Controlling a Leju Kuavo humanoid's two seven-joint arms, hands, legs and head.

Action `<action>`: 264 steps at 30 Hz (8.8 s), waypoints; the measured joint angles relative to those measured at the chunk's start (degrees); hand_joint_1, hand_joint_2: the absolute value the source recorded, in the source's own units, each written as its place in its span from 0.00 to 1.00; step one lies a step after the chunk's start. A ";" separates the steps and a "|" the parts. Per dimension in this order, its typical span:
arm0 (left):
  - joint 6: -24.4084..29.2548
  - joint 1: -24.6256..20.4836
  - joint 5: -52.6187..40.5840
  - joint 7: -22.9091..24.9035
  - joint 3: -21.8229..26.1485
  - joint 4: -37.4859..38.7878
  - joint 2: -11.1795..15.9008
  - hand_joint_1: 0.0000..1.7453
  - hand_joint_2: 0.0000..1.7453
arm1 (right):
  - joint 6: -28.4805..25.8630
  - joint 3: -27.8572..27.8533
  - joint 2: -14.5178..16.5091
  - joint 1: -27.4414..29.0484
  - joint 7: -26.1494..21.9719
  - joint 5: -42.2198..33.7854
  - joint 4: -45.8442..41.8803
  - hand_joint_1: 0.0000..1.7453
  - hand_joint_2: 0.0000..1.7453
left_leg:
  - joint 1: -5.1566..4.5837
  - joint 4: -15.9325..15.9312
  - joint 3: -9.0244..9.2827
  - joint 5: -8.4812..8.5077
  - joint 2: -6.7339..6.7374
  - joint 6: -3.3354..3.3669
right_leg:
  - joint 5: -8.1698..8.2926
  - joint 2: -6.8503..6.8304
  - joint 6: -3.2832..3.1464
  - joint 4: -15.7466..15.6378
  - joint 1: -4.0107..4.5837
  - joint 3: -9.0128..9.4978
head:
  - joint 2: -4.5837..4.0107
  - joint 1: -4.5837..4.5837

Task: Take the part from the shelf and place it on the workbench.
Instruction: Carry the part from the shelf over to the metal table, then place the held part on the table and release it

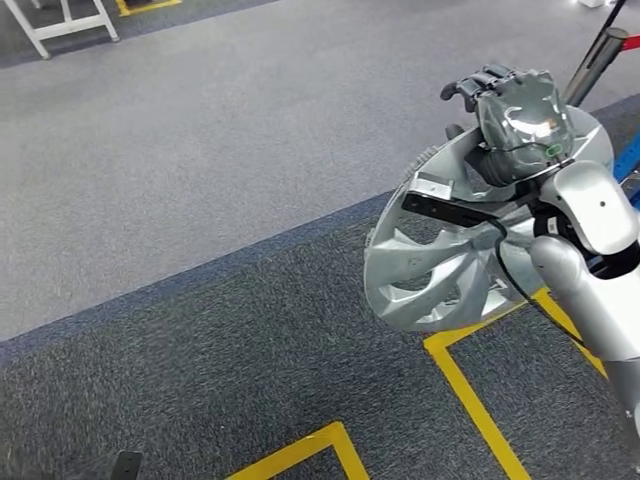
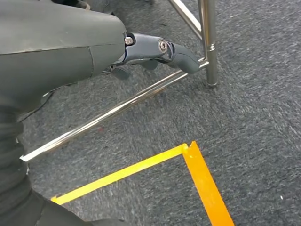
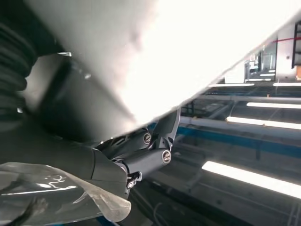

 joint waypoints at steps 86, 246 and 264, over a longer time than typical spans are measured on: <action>-3.60 0.25 -5.62 1.75 -3.65 0.98 0.85 0.00 1.00 | 5.55 6.49 3.46 -6.13 -0.92 2.25 0.51 1.00 1.00 | 1.66 14.71 -7.18 -6.70 -4.99 -1.65 | 1.18 3.67 -0.78 -0.92 -0.72 -0.60 | 0.00 -0.49; -18.02 -0.74 -10.51 -10.43 -0.01 1.01 -3.06 0.00 0.00 | 11.54 14.11 17.81 -12.16 11.54 11.11 47.77 0.00 0.00 | 0.83 -2.87 3.99 -1.02 -4.44 0.34 | 2.21 5.36 -1.43 -2.75 1.14 0.53 | 0.00 -0.20; -17.72 0.18 -12.94 -10.72 0.55 1.01 -3.82 0.00 0.00 | -3.57 4.24 12.09 -5.57 18.20 19.00 37.39 0.00 1.00 | 1.24 -0.98 3.56 -3.46 -4.95 -0.66 | 2.75 5.83 -0.48 -0.42 -0.39 -2.97 | 0.00 0.14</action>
